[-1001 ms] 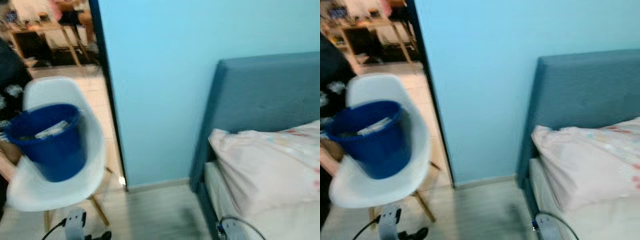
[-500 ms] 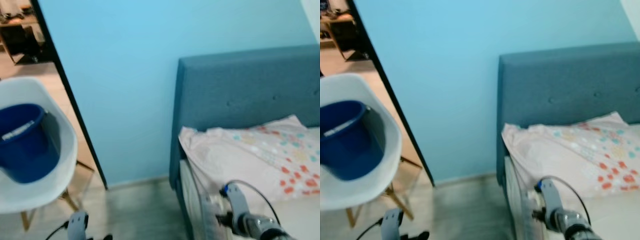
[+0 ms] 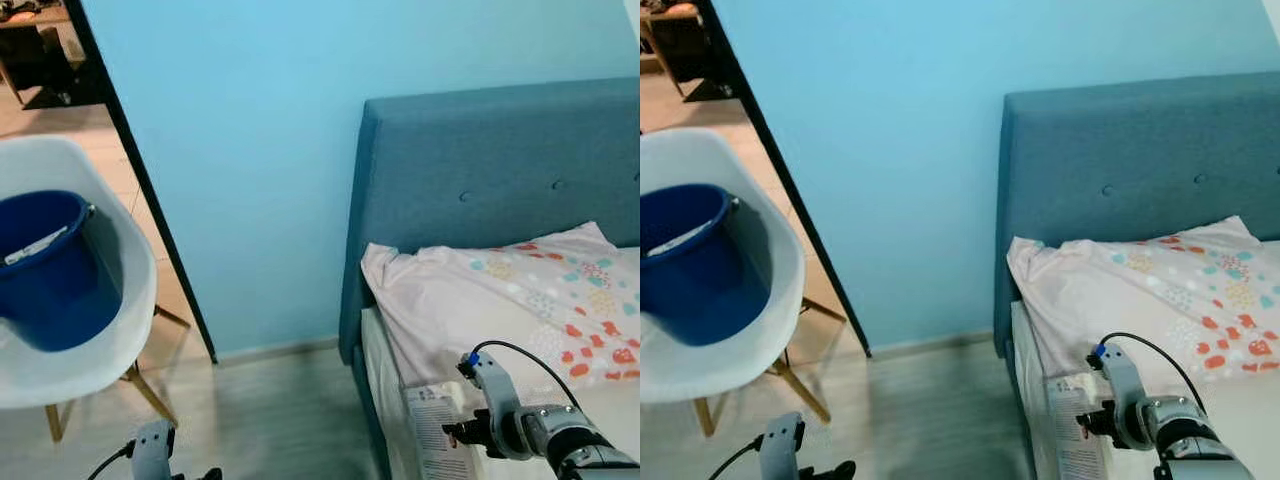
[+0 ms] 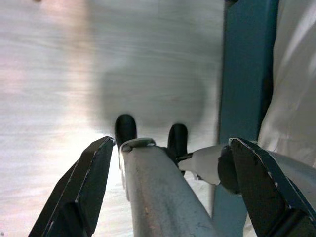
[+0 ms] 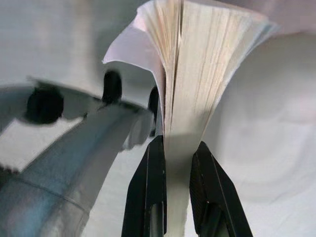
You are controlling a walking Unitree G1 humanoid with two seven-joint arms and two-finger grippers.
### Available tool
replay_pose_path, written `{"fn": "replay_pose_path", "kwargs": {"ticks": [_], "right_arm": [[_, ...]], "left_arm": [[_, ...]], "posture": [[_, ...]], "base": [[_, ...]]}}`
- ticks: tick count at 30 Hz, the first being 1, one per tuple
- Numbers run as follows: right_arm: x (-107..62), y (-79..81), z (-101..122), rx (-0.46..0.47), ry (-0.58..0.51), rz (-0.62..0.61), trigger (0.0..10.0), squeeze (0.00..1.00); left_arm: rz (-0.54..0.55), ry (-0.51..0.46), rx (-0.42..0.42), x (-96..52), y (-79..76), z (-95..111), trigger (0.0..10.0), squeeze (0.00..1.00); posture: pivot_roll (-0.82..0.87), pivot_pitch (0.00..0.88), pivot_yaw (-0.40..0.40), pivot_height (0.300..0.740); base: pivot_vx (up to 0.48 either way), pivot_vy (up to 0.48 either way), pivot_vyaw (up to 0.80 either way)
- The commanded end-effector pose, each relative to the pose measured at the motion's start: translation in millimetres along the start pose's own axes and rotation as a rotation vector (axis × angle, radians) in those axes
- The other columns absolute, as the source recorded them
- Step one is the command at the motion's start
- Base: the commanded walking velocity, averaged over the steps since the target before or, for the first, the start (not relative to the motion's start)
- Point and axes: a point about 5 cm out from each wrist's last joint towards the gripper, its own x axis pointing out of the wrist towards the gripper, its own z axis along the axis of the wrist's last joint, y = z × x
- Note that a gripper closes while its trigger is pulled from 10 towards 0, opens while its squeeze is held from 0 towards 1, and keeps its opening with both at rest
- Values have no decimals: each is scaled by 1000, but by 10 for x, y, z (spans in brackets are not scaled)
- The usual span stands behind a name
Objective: Clean up the room
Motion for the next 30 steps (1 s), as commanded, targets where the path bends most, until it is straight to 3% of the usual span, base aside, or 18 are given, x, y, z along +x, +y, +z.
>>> {"fn": "replay_pose_path", "kwargs": {"ticks": [1,4,5,7,8,12,14,17,22,30], "right_arm": [[-27,-37,-48,-31,32,-8,10000,0],[-44,-74,-68,-73,54,-45,10000,0],[-55,-117,68,-75,-63,-150,10000,0],[-63,-132,134,-54,-125,-197,10000,0],[-73,-138,249,-2,-233,-255,10000,0],[-55,-108,303,43,-300,-264,10000,0],[-4,-12,377,89,-379,-213,10000,0],[9,28,407,105,-400,-173,10000,0],[28,78,409,16,-327,-119,10000,0],[-29,40,568,-23,-369,-219,10000,0]], "left_arm": [[7,32,7,-30,35,-83,10000,0],[7,33,4,-27,30,-84,10000,0],[4,33,14,-24,21,-85,10000,0],[5,33,16,-23,19,-85,10000,0],[15,30,20,-24,27,-82,10000,0],[16,17,11,-25,30,-70,10000,0],[8,16,35,-22,21,-64,10000,0],[5,23,38,-21,14,-74,10000,0],[-4,32,51,-8,-19,-84,10000,0],[20,-8,29,17,-39,-14,10000,0]], "posture": [[-138,42,12,706],[-136,40,12,706],[-146,38,16,706],[-146,38,16,706],[-144,38,14,706],[-142,36,9,706],[-144,25,8,706],[-153,20,8,706],[-157,11,1,706],[-157,13,-12,706]], "base": [[-431,0,0],[-397,0,0],[0,0,0],[0,0,0],[0,0,0],[0,0,0],[0,0,0],[0,-274,0],[0,-445,0],[0,0,0]]}}
